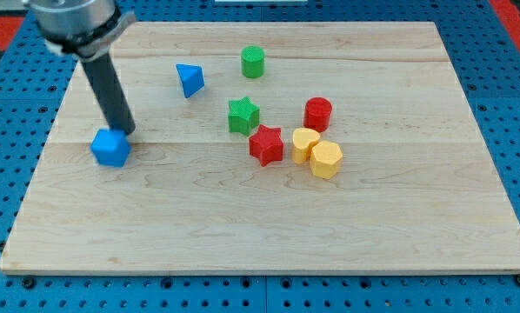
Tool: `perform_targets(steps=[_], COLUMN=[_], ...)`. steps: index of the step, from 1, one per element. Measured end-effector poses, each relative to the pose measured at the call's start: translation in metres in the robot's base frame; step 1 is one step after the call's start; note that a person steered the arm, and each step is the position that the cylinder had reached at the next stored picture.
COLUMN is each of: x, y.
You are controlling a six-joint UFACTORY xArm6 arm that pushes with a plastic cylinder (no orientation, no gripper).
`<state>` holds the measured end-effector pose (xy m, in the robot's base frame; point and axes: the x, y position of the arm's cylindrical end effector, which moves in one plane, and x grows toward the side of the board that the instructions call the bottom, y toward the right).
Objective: Separate green star and red star
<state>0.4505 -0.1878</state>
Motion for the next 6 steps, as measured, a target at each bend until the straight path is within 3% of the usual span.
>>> perform_targets(steps=[1,4,6], x=[0.076,-0.027,-0.019], y=[-0.029,0.135,0.233])
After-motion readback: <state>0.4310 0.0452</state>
